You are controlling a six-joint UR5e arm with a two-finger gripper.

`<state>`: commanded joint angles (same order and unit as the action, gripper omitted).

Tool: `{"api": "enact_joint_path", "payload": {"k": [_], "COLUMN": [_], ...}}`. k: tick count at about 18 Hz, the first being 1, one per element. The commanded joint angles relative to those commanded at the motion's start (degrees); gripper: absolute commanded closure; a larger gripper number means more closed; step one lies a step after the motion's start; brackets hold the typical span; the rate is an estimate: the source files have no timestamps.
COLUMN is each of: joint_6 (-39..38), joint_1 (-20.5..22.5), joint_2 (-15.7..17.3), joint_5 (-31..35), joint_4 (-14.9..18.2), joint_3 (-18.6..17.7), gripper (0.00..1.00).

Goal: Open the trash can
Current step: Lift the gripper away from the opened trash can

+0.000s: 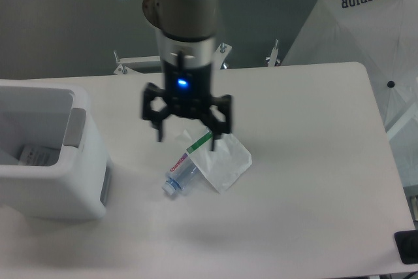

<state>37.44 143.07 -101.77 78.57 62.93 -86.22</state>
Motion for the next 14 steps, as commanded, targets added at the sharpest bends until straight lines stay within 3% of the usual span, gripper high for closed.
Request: {"api": "enact_joint_path", "payload": {"k": [4, 10, 14], "joint_6": [6.0, 25.7, 28.0], "joint_1": [5.0, 10.0, 10.8], "joint_2": [-3.1, -5.3, -7.5], "joint_5": [0.9, 5.9, 8.8], "joint_4": [0.1, 0.0, 0.0], "joint_3": [-0.5, -3.6, -2.8], "gripper": [0.0, 0.0, 0.0]}}
